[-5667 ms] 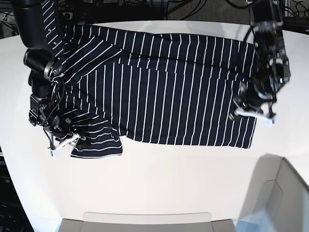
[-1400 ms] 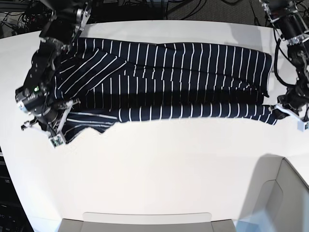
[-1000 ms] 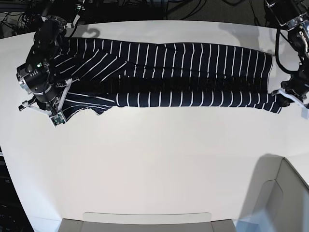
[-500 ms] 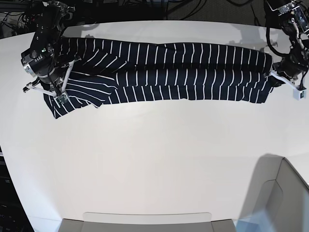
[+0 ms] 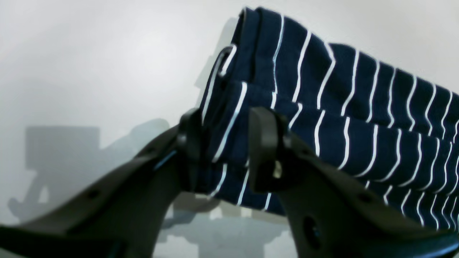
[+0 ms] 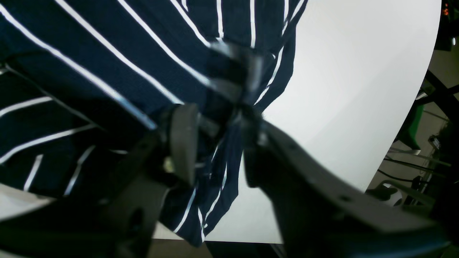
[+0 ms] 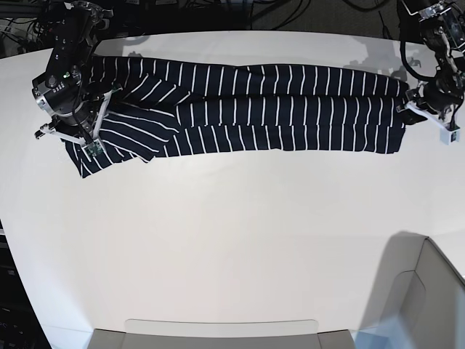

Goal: Fold the T-shirt properly

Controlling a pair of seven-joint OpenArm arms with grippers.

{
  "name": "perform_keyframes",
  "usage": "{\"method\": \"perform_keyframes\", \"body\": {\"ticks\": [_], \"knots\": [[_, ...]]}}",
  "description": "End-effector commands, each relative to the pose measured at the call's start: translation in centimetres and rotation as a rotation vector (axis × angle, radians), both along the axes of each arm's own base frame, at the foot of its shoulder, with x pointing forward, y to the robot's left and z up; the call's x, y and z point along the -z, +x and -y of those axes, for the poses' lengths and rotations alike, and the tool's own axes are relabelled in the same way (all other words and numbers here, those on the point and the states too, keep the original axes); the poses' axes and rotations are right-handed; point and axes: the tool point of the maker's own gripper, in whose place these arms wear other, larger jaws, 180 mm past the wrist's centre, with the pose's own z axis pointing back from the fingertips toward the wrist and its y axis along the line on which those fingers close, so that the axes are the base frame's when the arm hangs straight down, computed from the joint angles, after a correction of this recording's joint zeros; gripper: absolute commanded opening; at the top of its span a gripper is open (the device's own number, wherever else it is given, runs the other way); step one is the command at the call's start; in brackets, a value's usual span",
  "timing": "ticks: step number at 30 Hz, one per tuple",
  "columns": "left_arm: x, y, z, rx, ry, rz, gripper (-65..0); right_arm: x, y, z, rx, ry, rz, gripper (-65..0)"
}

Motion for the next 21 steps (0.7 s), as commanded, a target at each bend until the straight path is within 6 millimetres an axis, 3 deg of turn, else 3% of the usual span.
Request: {"method": "perform_keyframes", "body": {"ticks": [1,4,10,14,21], "knots": [[-1.4,1.3,-0.6,0.007,0.024,0.047,-40.2,-0.8,0.5,0.2,-0.016,-0.018,0.024,-39.7],[-2.1,2.5,-0.5,0.030,0.031,0.062,-38.7,-0.8,0.5,0.2,-0.016,-0.018,0.024,-37.8],[0.7,3.8,-1.4,0.021,-0.014,-0.002,-38.6,-0.8,0.5,0.1,-0.018,-0.017,0.023,-37.8],[2.3,3.6,-2.4,0.003,-0.014,-0.020,-38.6,-0.7,0.4,0.3,-0.016,-0.024,0.019,-37.8],[3.2,2.8,-1.2,0.131,-0.018,-0.029,-38.6,-0.7,0.4,0.3,-0.016,-0.024,0.017,-37.8]]}}
